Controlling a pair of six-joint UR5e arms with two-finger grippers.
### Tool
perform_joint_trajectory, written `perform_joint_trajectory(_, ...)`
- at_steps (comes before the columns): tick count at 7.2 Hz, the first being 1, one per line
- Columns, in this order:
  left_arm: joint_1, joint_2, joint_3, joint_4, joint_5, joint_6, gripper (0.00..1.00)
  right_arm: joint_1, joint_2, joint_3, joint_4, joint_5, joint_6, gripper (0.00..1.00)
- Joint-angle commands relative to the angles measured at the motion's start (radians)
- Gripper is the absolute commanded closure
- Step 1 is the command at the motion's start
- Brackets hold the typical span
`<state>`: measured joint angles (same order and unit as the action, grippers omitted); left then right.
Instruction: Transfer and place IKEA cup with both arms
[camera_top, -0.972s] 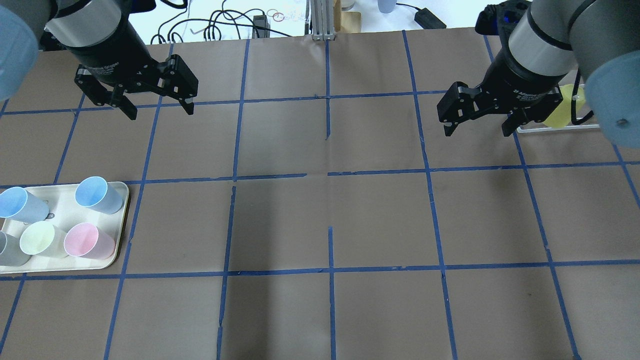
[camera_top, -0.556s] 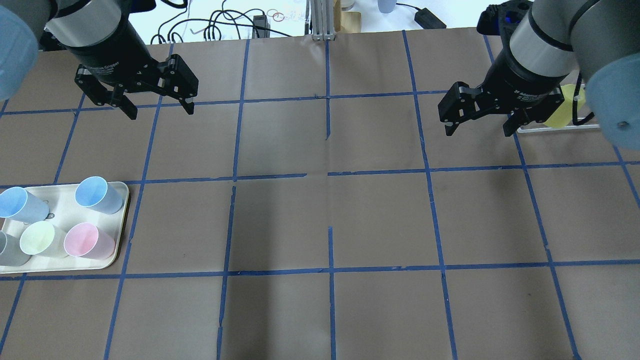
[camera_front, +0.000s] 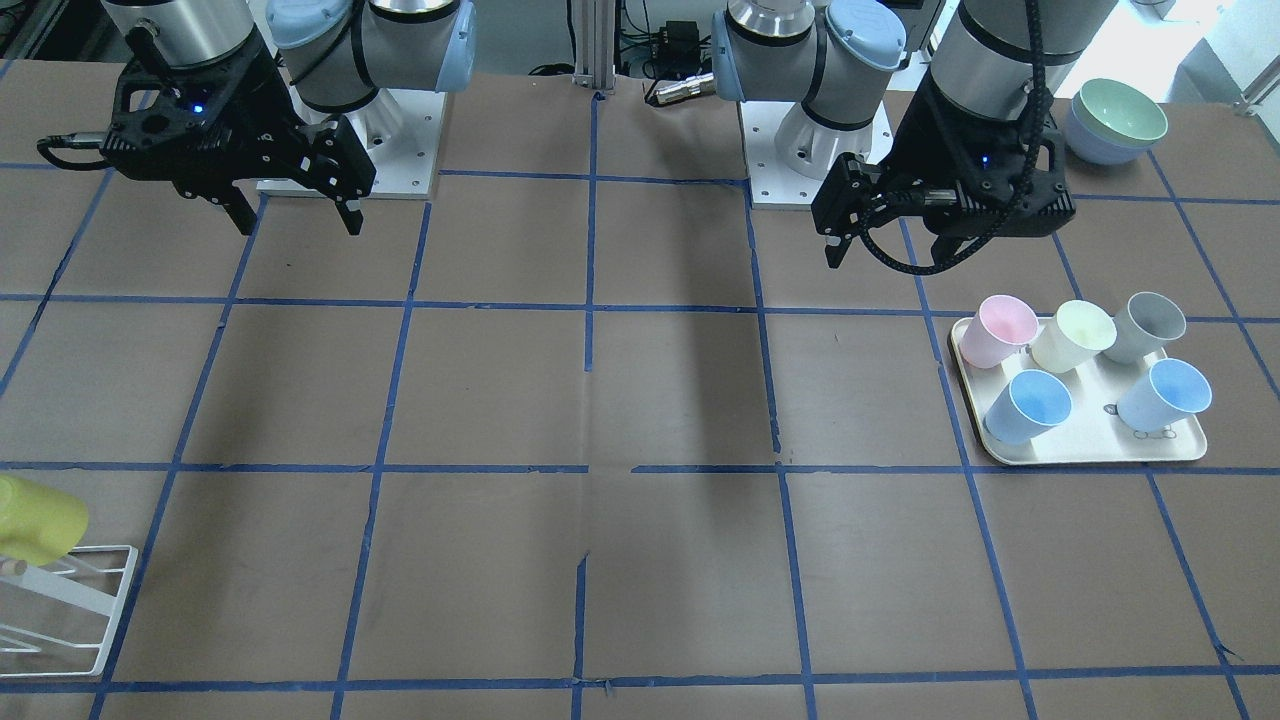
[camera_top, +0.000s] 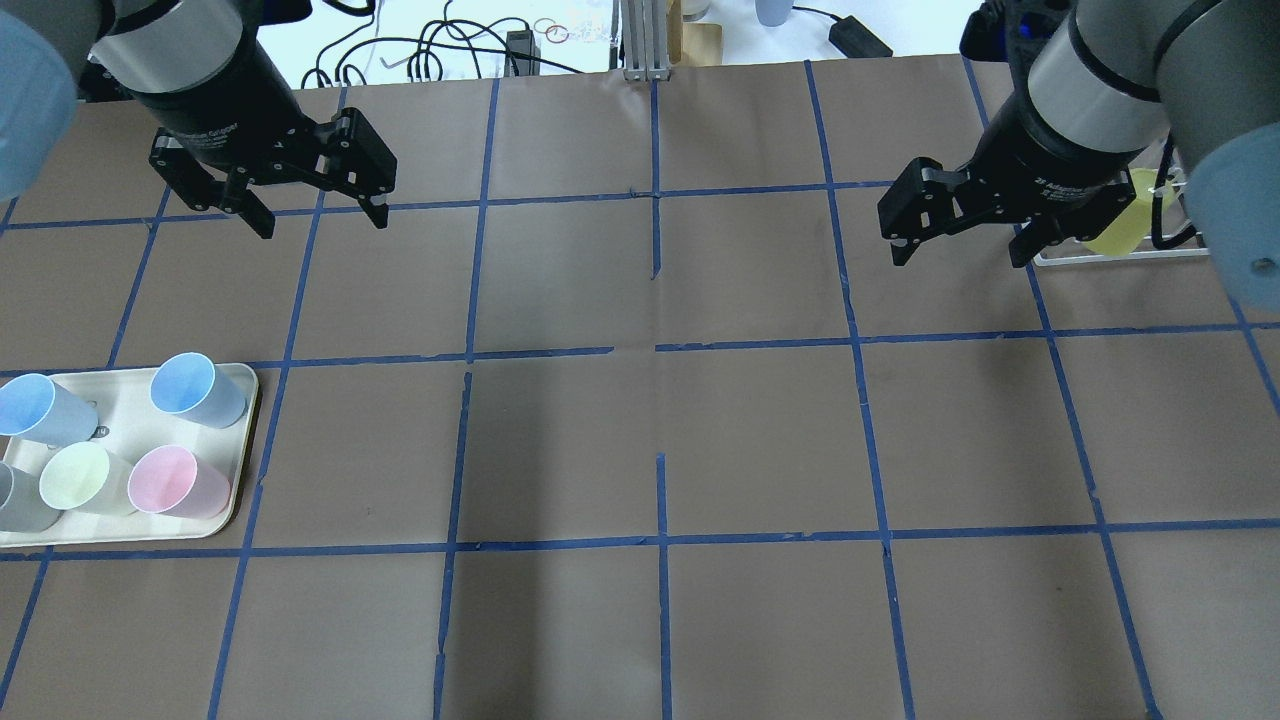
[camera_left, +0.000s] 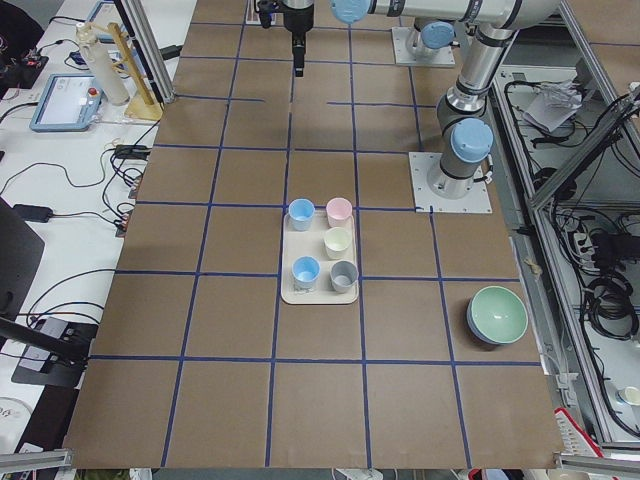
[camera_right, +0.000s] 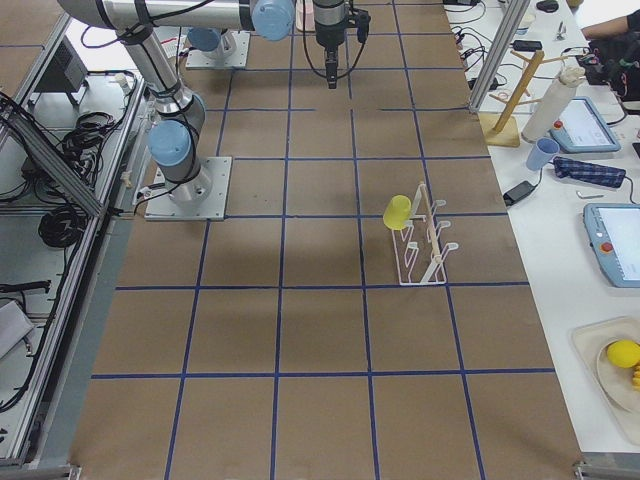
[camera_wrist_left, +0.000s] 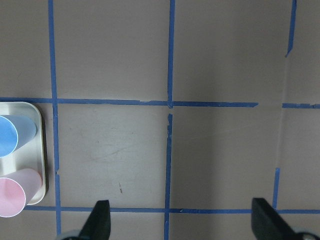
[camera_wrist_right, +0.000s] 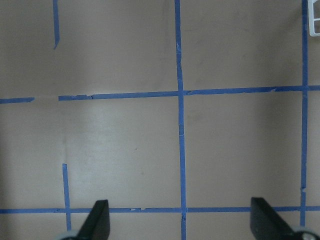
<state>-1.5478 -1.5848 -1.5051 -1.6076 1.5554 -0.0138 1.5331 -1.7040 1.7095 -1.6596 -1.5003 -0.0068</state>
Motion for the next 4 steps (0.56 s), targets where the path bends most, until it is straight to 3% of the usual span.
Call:
perform_joint_trajectory(1, 0.0, 0.0, 0.0, 0.0, 0.0, 0.0, 0.0, -0.001, -0.014, 0.004, 0.004, -0.001, 0.002, 0.0)
perform_joint_trajectory(4, 0.0, 0.0, 0.0, 0.002, 0.0, 0.0, 0.0, -0.001, -0.013, 0.004, -0.002, 0.0, -0.001, 0.0)
